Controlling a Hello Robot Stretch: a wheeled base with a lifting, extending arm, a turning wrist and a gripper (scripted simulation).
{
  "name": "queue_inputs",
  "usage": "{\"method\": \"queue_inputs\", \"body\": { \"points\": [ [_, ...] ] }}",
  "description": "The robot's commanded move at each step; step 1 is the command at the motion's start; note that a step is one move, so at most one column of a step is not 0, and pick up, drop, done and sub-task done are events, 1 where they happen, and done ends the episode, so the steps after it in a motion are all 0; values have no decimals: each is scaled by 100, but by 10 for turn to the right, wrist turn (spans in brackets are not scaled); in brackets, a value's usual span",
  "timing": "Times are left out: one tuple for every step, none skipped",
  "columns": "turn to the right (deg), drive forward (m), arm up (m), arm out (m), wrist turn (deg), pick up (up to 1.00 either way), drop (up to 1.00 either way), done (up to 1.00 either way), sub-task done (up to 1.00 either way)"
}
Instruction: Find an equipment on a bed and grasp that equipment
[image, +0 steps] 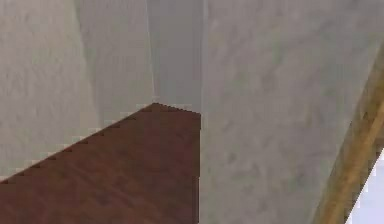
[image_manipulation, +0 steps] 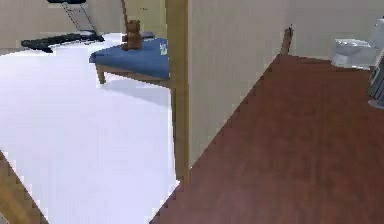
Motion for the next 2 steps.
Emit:
{"method": "queue_inputs", "body": {
  "points": [
    [-450, 0, 0, 0, 0, 0, 0, 0, 0],
    [-450, 0, 0, 0, 0, 0, 0, 0, 0]
  ]
}}
